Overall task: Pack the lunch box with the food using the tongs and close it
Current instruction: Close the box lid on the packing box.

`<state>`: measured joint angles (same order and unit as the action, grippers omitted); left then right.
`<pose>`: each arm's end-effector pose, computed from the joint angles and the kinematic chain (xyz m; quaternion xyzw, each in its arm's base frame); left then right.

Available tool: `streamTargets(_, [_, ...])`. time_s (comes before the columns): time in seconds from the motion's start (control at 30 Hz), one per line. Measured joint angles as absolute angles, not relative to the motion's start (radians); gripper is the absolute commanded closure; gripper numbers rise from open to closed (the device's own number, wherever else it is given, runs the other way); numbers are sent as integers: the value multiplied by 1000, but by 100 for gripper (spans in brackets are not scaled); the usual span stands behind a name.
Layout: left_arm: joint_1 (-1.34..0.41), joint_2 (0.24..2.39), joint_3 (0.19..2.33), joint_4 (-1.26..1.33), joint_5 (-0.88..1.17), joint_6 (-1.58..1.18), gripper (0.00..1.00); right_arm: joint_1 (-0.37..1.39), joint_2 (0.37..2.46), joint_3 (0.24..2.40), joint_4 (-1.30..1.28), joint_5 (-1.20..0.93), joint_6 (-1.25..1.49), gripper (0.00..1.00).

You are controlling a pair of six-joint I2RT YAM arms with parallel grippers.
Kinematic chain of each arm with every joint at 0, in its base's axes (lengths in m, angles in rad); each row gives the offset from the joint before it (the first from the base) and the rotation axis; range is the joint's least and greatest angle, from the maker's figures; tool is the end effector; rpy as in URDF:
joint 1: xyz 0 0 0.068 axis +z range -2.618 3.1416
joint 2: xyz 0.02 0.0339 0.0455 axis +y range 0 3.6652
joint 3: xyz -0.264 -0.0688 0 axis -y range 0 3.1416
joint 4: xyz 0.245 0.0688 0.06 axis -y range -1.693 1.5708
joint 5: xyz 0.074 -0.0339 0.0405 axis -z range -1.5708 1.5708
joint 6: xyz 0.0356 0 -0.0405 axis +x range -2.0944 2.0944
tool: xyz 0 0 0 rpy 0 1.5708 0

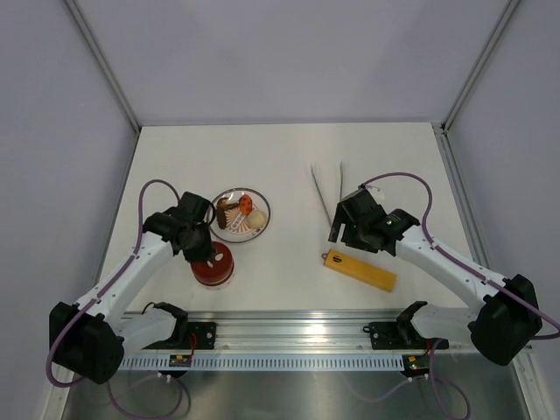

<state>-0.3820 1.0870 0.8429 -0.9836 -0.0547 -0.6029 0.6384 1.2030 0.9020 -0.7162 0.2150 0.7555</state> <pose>0.1736 -0.0676 0.2430 -0.1132 0.9784 -0.0569 0.1631 0.1925 0.1334 0.2520 0.0852 0.9530 0.0953 0.2746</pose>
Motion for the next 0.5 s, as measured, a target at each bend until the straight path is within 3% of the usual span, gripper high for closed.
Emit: streamTargets(0.5, [-351, 1075, 807, -916, -34, -639, 100, 638, 1211, 891, -699, 190, 756, 14])
